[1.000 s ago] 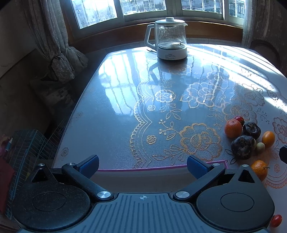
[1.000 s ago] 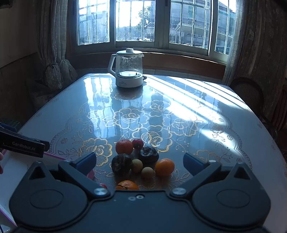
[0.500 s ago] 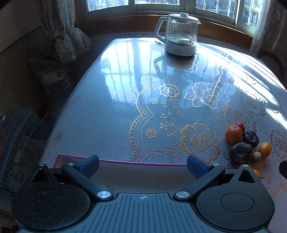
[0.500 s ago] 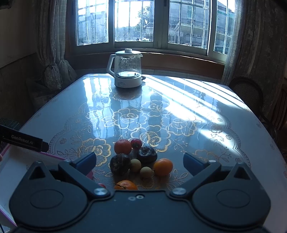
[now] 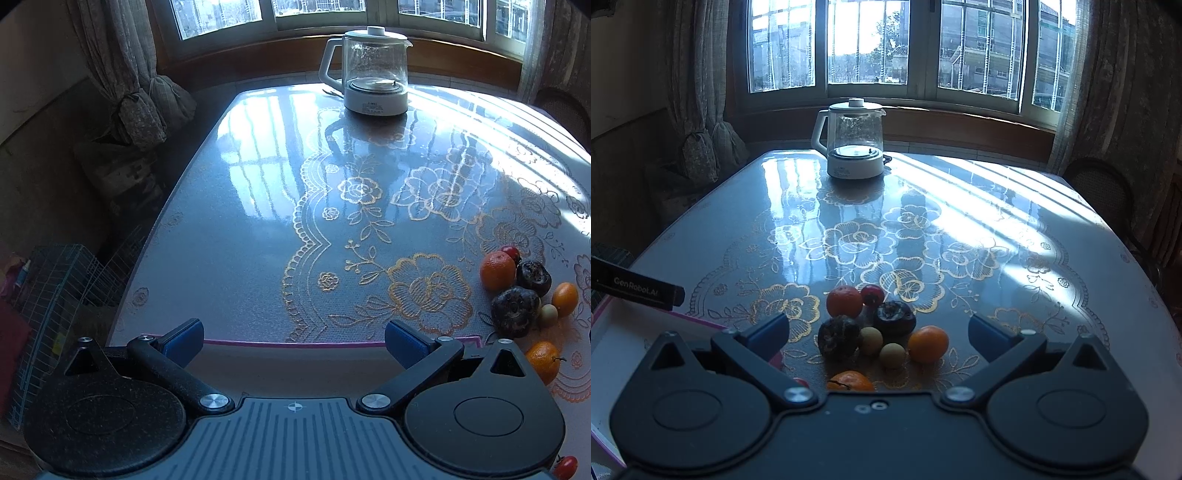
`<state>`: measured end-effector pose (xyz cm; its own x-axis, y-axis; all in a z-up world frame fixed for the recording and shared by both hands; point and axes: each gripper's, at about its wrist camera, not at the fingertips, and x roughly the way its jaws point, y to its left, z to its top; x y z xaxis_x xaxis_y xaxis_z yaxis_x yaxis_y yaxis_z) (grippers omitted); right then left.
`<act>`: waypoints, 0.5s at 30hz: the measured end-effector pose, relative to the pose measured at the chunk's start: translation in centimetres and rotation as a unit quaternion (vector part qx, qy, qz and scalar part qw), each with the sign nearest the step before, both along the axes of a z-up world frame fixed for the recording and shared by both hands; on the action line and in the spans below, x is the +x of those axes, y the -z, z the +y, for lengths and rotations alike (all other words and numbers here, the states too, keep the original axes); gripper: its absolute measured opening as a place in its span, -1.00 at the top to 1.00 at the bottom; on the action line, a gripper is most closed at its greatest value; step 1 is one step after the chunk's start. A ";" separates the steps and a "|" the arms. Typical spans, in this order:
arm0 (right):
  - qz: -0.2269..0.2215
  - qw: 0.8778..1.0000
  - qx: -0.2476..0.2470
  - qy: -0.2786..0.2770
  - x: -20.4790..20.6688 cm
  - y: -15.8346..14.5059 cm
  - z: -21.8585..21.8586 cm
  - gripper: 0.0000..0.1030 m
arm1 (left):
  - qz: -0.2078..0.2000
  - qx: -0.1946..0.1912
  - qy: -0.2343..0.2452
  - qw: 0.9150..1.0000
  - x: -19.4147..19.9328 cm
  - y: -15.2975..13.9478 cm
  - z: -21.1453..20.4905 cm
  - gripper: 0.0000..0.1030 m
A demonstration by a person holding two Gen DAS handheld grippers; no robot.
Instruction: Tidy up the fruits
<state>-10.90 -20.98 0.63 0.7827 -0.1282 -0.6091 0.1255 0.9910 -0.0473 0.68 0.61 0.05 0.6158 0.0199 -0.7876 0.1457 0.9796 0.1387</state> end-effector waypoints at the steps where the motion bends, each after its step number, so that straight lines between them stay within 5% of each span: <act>1: 0.000 1.000 0.001 0.001 0.0 0.0 -0.1 -1.00 | 0.001 -0.001 -0.001 1.000 0.1 0.1 0.0 -1.00; 15: 0.000 1.000 0.001 0.003 0.0 0.0 -0.1 -1.00 | 0.005 0.006 0.001 1.000 0.3 0.3 -0.5 -1.00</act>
<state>-10.86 -21.09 0.68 0.7821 -0.1318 -0.6091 0.1320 0.9902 -0.0448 1.00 0.07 -0.25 0.6078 0.0279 -0.7936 0.1500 0.9774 0.1493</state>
